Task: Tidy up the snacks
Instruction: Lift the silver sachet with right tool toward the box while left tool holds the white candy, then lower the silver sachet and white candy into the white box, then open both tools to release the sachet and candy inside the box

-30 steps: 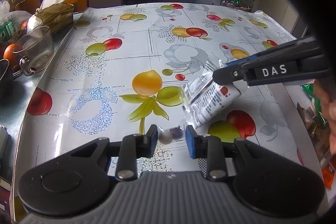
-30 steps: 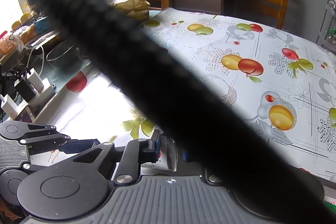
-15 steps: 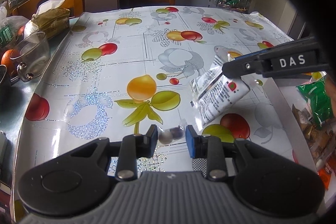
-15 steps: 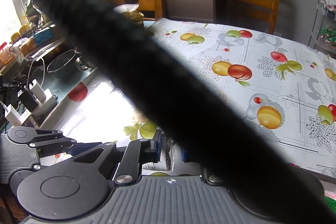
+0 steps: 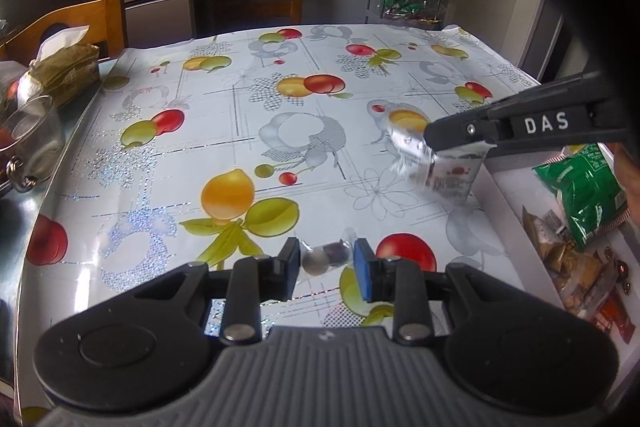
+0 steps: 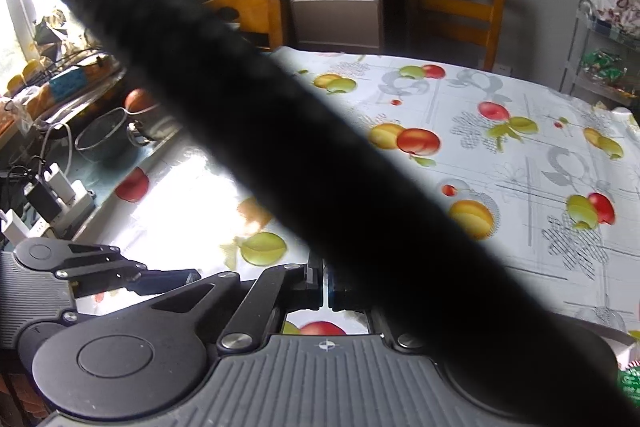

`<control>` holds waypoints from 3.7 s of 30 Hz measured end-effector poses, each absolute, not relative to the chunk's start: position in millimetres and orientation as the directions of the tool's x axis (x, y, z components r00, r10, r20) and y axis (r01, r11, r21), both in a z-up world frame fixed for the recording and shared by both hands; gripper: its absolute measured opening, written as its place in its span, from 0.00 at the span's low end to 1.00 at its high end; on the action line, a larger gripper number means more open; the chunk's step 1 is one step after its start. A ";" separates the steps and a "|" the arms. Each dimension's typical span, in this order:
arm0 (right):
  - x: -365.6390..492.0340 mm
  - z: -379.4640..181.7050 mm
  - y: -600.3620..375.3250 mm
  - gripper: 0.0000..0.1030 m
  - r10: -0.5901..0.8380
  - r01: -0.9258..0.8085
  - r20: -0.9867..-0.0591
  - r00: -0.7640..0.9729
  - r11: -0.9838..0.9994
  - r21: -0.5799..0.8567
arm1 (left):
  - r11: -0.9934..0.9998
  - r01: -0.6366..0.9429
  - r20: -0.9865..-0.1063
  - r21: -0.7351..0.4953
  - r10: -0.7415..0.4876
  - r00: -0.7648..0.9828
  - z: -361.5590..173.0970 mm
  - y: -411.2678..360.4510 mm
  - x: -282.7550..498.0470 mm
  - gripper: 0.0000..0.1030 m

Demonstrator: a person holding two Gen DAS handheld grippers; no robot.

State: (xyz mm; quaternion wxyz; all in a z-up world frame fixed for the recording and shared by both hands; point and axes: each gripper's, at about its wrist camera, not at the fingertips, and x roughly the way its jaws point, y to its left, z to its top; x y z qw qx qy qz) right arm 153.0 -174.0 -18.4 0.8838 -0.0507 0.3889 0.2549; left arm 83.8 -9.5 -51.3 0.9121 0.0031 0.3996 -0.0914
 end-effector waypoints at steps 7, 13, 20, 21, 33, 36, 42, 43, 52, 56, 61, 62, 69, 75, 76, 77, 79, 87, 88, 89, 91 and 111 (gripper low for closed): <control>140.3 -20.8 -190.7 0.03 0.399 -0.457 -0.712 0.578 0.881 0.123 | 0.979 0.190 -0.728 -0.073 -0.183 0.661 -50.4 -15.2 84.4 0.26; 131.6 -10.7 -202.7 0.03 0.387 -0.431 -0.694 0.607 0.894 0.121 | 0.972 0.224 -0.718 -0.075 -0.208 0.664 -45.7 -25.3 84.6 0.26; 120.0 4.5 -223.3 0.03 0.363 -0.393 -0.671 0.646 0.912 0.115 | 0.955 0.286 -0.693 -0.085 -0.262 0.671 -33.7 -45.8 83.3 0.26; 118.3 6.0 -226.5 0.03 0.357 -0.385 -0.668 0.652 0.916 0.114 | 0.951 0.297 -0.689 -0.085 -0.271 0.672 -31.6 -49.6 83.0 0.26; 92.8 15.8 -268.8 0.03 0.284 -0.284 -0.649 0.706 0.953 0.109 | 0.890 0.448 -0.664 -0.088 -0.388 0.639 -16.9 -104.6 78.4 0.26; 86.6 16.4 -279.8 0.03 0.263 -0.256 -0.647 0.716 0.961 0.108 | 0.869 0.487 -0.663 -0.089 -0.417 0.622 -16.5 -119.3 76.2 0.26; 76.4 14.7 -300.4 0.03 0.227 -0.204 -0.648 0.727 0.973 0.112 | 0.831 0.550 -0.667 -0.085 -0.458 0.588 -18.1 -145.4 72.5 0.26; 75.8 13.5 -304.0 0.03 0.222 -0.196 -0.649 0.727 0.974 0.114 | 0.824 0.560 -0.667 -0.084 -0.464 0.583 -18.6 -149.3 71.4 0.26; 70.5 2.5 -325.0 0.03 0.200 -0.147 -0.667 0.718 0.980 0.135 | 0.784 0.616 -0.686 -0.078 -0.490 0.538 -27.7 -176.5 65.4 0.26; 69.7 1.2 -329.1 0.03 0.198 -0.143 -0.667 0.718 0.980 0.136 | 0.784 0.616 -0.690 -0.080 -0.489 0.533 -29.4 -181.3 67.0 0.26; 70.7 0.9 -333.5 0.03 0.197 -0.142 -0.669 0.717 0.980 0.136 | 0.779 0.621 -0.696 -0.082 -0.491 0.524 -32.1 -187.4 69.9 0.26; 70.8 0.4 -333.8 0.03 0.196 -0.142 -0.670 0.716 0.981 0.135 | 0.780 0.620 -0.698 -0.084 -0.490 0.522 -32.9 -188.4 71.0 0.26; 70.8 -5.7 -340.3 0.03 0.197 -0.139 -0.685 0.702 0.980 0.139 | 0.777 0.622 -0.716 -0.092 -0.486 0.501 -40.0 -197.5 77.0 0.26; 72.4 -12.2 -341.5 0.03 0.203 -0.141 -0.698 0.687 0.979 0.146 | 0.781 0.615 -0.735 -0.105 -0.478 0.481 -46.8 -201.7 82.7 0.26; 72.7 -13.3 -341.7 0.03 0.204 -0.141 -0.699 0.685 0.979 0.147 | 0.783 0.613 -0.738 -0.109 -0.477 0.478 -48.2 -202.2 83.9 0.26; 73.2 -14.1 -341.9 0.03 0.204 -0.140 -0.702 0.683 0.979 0.148 | 0.785 0.610 -0.740 -0.109 -0.474 0.477 -49.3 -203.1 84.8 0.26; 73.3 -15.0 -342.5 0.03 0.202 -0.139 -0.703 0.681 0.979 0.147 | 0.785 0.610 -0.743 -0.109 -0.472 0.474 -51.2 -204.4 85.9 0.26; 76.0 -16.3 -346.1 0.03 0.196 -0.132 -0.709 0.677 0.981 0.146 | 0.783 0.613 -0.744 -0.103 -0.470 0.475 -53.5 -209.3 89.3 0.26; 76.5 -16.7 -346.0 0.03 0.197 -0.133 -0.711 0.675 0.980 0.146 | 0.783 0.614 -0.745 -0.101 -0.468 0.474 -53.9 -209.8 90.1 0.27; 77.0 -17.3 -345.8 0.04 0.197 -0.133 -0.713 0.673 0.980 0.145 | 0.782 0.615 -0.747 -0.102 -0.469 0.472 -54.1 -210.3 90.7 0.27; 78.1 -18.3 -345.3 0.04 0.199 -0.136 -0.716 0.669 0.980 0.146 | 0.779 0.619 -0.749 -0.101 -0.469 0.468 -54.3 -211.7 91.4 0.32; 64.1 -11.7 -349.5 0.41 0.182 -0.113 -0.719 0.671 0.983 0.143 | 0.765 0.638 -0.739 -0.090 -0.481 0.472 -45.1 -207.2 83.2 0.68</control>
